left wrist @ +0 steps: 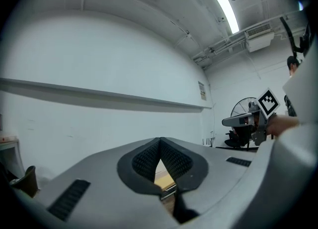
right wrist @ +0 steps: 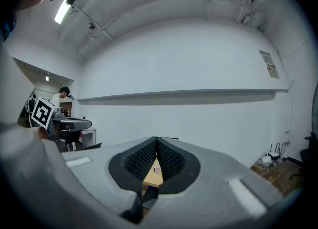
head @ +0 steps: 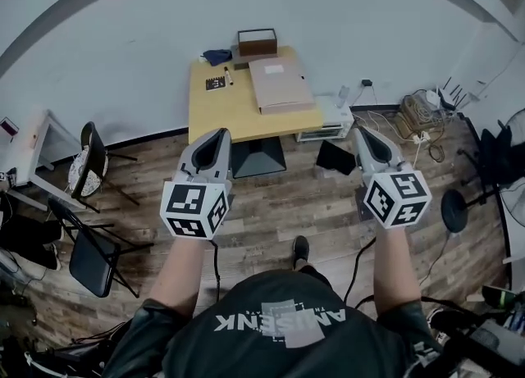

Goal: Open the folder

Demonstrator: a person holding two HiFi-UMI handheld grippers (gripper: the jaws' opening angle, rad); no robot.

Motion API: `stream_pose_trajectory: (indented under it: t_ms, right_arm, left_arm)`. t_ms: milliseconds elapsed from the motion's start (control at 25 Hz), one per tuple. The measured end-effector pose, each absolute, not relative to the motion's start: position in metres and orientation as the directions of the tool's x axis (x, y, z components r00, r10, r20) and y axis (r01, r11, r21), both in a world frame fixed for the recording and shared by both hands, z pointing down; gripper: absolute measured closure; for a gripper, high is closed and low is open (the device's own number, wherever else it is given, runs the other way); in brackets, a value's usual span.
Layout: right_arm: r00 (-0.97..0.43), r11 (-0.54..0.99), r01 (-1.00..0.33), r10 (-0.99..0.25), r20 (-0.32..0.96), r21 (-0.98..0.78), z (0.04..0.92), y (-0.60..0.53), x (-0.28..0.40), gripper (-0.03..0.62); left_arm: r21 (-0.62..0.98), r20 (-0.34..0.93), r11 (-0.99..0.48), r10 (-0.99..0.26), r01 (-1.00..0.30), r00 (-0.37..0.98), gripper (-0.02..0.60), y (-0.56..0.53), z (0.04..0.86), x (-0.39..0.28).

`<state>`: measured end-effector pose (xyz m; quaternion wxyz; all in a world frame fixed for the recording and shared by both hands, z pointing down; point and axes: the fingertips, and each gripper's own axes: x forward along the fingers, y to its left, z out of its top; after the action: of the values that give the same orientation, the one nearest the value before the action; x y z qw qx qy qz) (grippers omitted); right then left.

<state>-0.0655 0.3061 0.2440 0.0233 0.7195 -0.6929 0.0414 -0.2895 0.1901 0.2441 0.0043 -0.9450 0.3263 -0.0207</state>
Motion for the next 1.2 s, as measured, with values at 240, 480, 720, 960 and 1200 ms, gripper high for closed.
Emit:
stream_pose_trajectory:
  t_ms: [240,480,720,960,1200]
  right_arm:
    - [-0.005,0.002,-1.000,-0.995,0.096,-0.031,0.241,0.256,-0.006,0.591]
    - [-0.043,0.038,-0.998,-0.994,0.103,-0.053,0.246,0.220,0.040,0.591]
    - [-0.074,0.068,-0.996,-0.991,0.109,-0.063,0.253,0.194,0.077,0.591]
    - [-0.101,0.094,-0.993,-0.988,0.118,-0.070,0.262,0.175,0.114,0.591]
    - [-0.114,0.105,-0.992,-0.986,0.122,-0.073,0.269,0.157,0.149,0.591]
  left_arm:
    - [-0.017,0.051,-0.752,-0.659,-0.659,0.750,0.581,0.148,0.244,-0.241]
    - [-0.019,0.064,-0.732,-0.681,-0.681,0.730,0.580,0.120,0.244,-0.199]
    - [-0.026,0.071,-0.718,-0.695,-0.695,0.715,0.580,0.098,0.245,-0.160]
    - [-0.034,0.065,-0.714,-0.700,-0.699,0.712,0.580,0.079,0.244,-0.115]
    - [-0.030,0.069,-0.702,-0.712,-0.712,0.699,0.581,0.062,0.247,-0.082]
